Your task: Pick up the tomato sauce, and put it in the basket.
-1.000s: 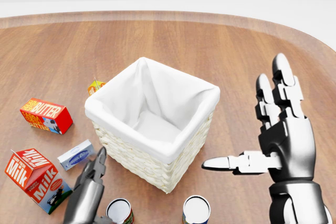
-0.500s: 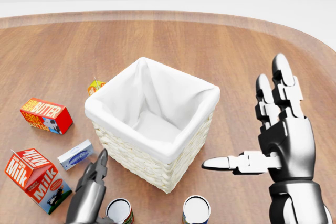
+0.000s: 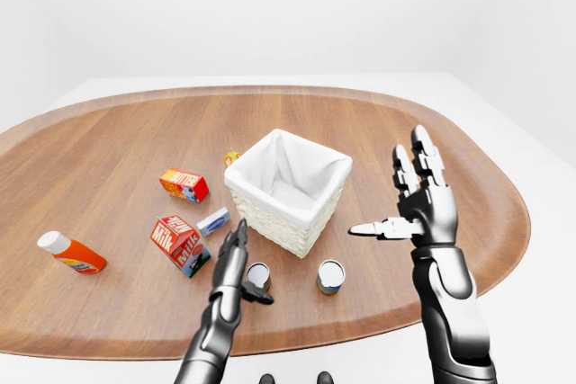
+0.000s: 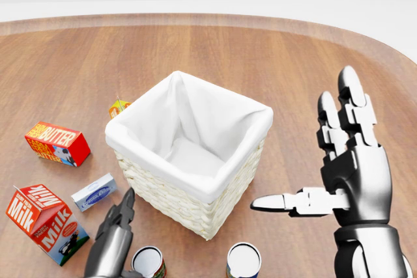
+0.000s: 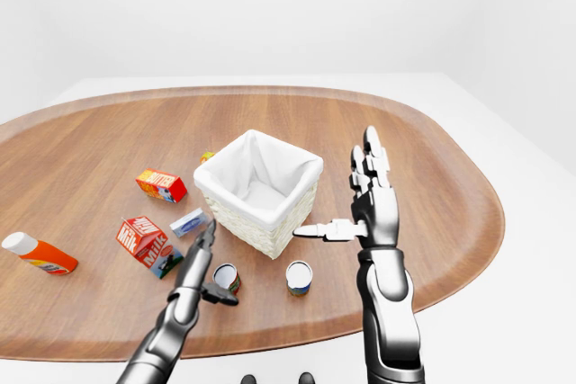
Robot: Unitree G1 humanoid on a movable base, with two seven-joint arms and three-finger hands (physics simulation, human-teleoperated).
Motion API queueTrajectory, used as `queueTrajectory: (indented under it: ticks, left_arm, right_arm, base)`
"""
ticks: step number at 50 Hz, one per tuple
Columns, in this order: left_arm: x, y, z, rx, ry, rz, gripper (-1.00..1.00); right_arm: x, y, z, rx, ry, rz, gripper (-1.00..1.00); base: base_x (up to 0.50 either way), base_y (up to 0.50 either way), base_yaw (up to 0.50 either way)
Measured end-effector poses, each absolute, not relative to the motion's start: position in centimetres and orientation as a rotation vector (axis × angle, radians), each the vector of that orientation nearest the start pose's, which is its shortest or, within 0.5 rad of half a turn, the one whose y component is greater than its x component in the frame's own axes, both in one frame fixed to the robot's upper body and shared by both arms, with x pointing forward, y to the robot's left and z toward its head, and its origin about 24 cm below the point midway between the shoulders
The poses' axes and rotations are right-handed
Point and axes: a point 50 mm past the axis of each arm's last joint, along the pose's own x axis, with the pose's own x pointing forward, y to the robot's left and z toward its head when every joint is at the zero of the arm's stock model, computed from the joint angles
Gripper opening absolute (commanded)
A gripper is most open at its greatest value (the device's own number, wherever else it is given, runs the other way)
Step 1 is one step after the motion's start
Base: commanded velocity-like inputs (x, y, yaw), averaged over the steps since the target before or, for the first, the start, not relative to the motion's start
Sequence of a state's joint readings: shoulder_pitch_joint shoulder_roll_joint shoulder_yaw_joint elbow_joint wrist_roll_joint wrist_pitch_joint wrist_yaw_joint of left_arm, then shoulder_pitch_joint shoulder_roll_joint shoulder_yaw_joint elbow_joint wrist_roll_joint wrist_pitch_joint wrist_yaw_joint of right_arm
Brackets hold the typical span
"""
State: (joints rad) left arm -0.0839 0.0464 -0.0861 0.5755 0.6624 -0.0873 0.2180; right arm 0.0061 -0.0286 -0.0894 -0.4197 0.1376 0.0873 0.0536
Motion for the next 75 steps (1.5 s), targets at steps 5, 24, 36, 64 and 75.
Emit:
queueTrajectory:
  ticks: [5, 24, 36, 64, 75]
  left_arm:
    - [24.1, 14.3, -5.7, 0.75, 0.297, -0.075, 1.0]
    - [24.0, 14.1, -5.8, 0.749, 0.297, -0.081, 1.0]
    - [23.9, 13.9, -5.9, 0.751, 0.298, -0.086, 1.0]
    - [23.6, 13.7, -6.9, 0.767, 0.34, -0.095, 1.0]
    - [23.5, 13.6, -7.2, 0.761, 0.352, -0.1, 1.0]
  right_arm:
    - [23.9, -16.9, 13.0, 0.081, -0.336, 0.002, 1.0]
    - [23.6, -17.0, 13.8, 0.086, -0.376, 0.0, 1.0]
    - [23.3, -17.1, 14.5, 0.092, -0.408, 0.0, 1.0]
    - [23.1, -17.1, 15.1, 0.098, -0.433, 0.0, 1.0]
    - [23.1, -17.1, 15.1, 0.098, -0.433, -0.001, 1.0]
  base:
    - [0.0, 0.0, 0.0]
    - [0.0, 0.0, 0.0]
    - [0.0, 0.0, 0.0]
    - [0.0, 0.0, 0.0]
    - [0.0, 0.0, 0.0]
